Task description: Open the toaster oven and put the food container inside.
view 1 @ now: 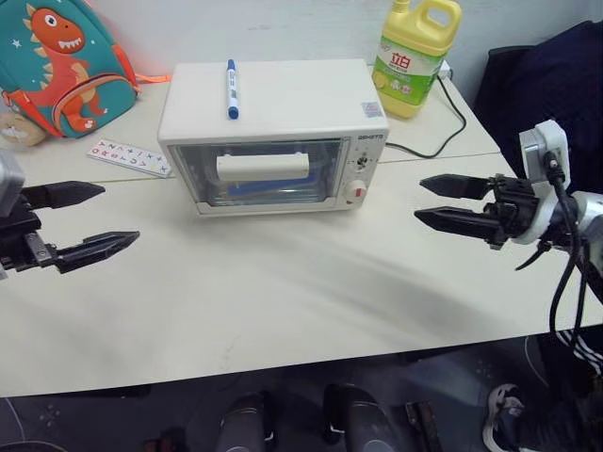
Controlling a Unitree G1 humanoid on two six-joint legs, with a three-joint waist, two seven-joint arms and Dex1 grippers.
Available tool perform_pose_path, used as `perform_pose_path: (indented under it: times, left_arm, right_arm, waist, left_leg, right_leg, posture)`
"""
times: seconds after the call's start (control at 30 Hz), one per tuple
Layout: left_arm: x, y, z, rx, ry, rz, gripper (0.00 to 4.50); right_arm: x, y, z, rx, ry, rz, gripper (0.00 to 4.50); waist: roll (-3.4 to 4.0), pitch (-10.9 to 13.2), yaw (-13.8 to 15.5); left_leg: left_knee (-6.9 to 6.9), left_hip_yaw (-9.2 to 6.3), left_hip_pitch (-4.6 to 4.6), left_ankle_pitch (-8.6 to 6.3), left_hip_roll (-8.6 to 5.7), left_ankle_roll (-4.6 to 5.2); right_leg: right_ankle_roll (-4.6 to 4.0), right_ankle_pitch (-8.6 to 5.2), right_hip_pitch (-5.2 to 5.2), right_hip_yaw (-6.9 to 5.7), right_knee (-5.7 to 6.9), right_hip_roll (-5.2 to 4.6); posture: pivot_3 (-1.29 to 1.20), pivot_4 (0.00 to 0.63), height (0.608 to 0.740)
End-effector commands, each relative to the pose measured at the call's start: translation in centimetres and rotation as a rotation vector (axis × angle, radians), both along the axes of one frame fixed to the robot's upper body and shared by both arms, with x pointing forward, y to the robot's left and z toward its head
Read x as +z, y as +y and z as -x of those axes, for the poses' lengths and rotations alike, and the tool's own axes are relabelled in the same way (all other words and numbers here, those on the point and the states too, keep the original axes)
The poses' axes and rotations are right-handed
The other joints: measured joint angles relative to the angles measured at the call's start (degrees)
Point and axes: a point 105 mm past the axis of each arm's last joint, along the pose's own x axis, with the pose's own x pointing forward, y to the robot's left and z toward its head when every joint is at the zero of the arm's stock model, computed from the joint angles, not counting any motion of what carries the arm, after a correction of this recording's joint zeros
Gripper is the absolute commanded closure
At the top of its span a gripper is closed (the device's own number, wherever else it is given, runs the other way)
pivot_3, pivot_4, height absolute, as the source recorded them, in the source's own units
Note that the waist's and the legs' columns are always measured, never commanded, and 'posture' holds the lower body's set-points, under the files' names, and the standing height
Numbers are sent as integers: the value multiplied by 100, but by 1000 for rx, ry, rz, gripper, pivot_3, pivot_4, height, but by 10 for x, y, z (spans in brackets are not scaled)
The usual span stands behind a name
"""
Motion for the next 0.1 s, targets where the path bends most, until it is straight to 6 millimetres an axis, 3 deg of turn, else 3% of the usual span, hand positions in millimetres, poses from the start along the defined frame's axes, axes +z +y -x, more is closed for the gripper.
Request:
perform_pose_path:
  times: [0.03,0.1]
  left_arm:
    - [17,8,3,33,-83,-30,0]
    - [12,8,3,43,-80,-33,0]
  right_arm:
    - [14,-1,3,4,-106,63,46]
    - [10,0,0,-6,-129,87,46]
  waist:
    - [1,1,1]
    - [1,0,2]
  left_leg:
    - [-2,2,0,0,0,-1]
    - [-4,2,0,-1,1,-4]
  right_leg:
    - [0,0,-2,2,0,-1]
    - [0,0,-2,2,-2,-1]
  posture:
    - [0,150,740]
    - [0,150,740]
